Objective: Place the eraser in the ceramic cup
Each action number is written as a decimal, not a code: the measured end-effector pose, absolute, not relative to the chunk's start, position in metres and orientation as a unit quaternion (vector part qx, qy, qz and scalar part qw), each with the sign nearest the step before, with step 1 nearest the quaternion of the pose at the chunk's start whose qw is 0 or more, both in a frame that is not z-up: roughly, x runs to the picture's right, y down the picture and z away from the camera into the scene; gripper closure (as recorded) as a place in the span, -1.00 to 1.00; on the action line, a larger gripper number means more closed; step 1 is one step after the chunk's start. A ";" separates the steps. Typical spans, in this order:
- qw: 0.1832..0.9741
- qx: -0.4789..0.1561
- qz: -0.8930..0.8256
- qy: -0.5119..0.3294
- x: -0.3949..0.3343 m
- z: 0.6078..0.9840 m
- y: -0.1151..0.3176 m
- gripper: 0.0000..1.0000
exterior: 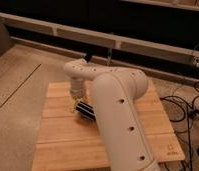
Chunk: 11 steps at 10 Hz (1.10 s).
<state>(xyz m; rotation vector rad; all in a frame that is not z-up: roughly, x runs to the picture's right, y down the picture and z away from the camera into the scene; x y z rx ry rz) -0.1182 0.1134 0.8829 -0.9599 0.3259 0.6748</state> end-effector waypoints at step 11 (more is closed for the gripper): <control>0.824 -0.427 0.341 0.150 -0.116 0.883 0.097 1.00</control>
